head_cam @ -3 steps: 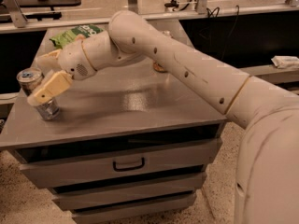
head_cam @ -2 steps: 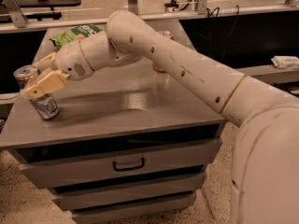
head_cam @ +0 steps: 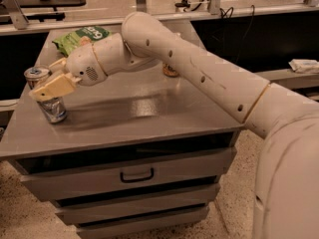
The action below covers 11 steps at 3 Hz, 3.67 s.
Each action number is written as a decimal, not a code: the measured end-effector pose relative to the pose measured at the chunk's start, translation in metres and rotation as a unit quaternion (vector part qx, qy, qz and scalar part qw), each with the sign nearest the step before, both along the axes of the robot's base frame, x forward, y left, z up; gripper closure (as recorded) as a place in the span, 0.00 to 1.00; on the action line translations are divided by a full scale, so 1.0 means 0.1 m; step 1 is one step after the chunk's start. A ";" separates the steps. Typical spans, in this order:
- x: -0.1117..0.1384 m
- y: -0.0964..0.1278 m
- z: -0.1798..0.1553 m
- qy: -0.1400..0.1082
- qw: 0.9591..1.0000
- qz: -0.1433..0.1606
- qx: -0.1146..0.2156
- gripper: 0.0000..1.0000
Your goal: Move redbull can near green rice chip bag
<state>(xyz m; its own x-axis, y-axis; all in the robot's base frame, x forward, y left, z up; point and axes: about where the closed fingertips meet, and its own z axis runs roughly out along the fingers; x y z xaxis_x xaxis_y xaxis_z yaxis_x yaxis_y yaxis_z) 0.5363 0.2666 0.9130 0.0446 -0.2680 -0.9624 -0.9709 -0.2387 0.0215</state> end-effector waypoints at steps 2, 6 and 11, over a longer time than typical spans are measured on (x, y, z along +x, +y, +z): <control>0.84 -0.93 0.41 -0.115 0.984 -0.120 -0.063 1.00; 1.75 -1.06 0.37 -0.155 0.974 -0.156 -0.057 1.00; 2.80 -0.84 0.04 -0.125 0.963 -0.239 -0.020 1.00</control>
Offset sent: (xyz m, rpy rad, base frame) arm 0.1695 -0.1804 0.0777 -0.2395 -0.4159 -0.4552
